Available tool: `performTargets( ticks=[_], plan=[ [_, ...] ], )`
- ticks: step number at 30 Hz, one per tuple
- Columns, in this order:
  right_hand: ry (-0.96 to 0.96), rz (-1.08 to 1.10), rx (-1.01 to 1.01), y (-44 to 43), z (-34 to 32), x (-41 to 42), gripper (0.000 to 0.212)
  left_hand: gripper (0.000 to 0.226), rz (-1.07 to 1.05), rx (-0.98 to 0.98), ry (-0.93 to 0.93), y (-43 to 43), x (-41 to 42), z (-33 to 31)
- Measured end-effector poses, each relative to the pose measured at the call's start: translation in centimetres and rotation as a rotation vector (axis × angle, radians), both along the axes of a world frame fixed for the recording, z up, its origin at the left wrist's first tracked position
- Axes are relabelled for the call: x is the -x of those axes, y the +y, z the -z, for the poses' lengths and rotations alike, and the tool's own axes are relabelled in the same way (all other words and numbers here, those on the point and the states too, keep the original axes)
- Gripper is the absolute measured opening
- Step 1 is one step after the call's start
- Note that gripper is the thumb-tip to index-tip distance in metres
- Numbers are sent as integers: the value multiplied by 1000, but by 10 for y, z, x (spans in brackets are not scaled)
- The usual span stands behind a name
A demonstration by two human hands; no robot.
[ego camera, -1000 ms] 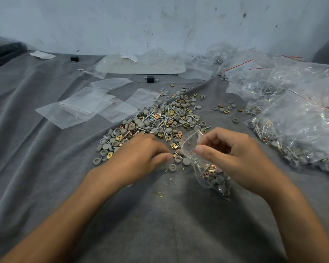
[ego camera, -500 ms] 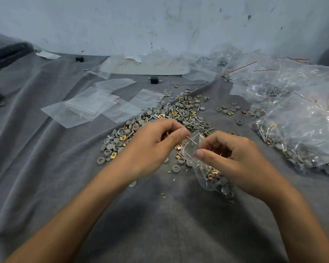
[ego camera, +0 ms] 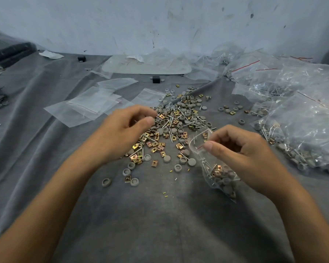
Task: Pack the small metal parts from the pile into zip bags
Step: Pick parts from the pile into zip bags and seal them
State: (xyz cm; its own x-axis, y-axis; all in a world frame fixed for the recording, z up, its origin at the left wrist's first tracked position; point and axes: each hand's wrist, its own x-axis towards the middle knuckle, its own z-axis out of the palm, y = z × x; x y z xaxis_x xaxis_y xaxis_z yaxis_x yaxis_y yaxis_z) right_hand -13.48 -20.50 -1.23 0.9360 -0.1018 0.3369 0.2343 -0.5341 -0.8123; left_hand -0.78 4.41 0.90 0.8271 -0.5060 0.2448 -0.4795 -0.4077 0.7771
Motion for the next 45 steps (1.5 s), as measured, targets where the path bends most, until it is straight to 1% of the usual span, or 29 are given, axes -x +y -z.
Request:
performTargets(
  ticks=[3,5,7,9,11,12,16,18,20,22,24,26,28,31,33,36,40,42,43,45],
  plan=[
    [-94,30,-57,1,-5,1,16,11,-75,77,24,10,3,3],
    [-165,53,-98,4,-8,2,9,11,-65,132,33,6,17,7],
    [-215,64,-124,11,-12,3,7,18,32,170,75,-6,37,10],
    [-263,79,-121,20,-16,3,12,30,147,171,136,-19,54,12],
    [-303,79,-111,28,-21,3,17,41,190,159,136,-27,62,14],
    [-311,67,-107,32,-23,3,19,41,183,179,119,-30,64,14],
    [-258,-16,-130,41,-27,4,15,10,115,355,62,-30,62,11],
    [-212,-43,-103,40,-26,5,18,7,95,381,51,-26,59,10],
    [-158,-33,-39,34,-25,4,26,7,97,401,74,-21,57,7],
    [-87,23,116,26,-24,2,37,10,130,406,100,-17,56,4],
    [-46,63,243,22,-25,0,43,10,165,423,140,-15,56,3],
    [-18,41,222,19,-26,0,38,11,180,451,167,-14,55,2],
    [0,-28,126,17,-28,1,31,12,177,462,168,-13,55,2],
    [-71,-98,-49,17,-31,0,26,12,158,454,154,-12,55,2],
    [-112,-119,-96,20,-33,-1,22,14,142,444,137,-12,55,2],
    [-131,-143,-103,23,-34,0,21,16,131,452,118,-12,57,1],
    [-132,-125,-120,23,-36,2,20,11,100,469,74,-12,59,2],
    [-114,-108,-121,24,-37,4,25,9,77,499,58,-15,60,3],
    [-100,-85,-92,25,-37,5,30,8,69,504,41,-16,61,4],
    [-90,-32,53,27,-38,6,38,7,67,497,6,-18,64,5]
  ],
)
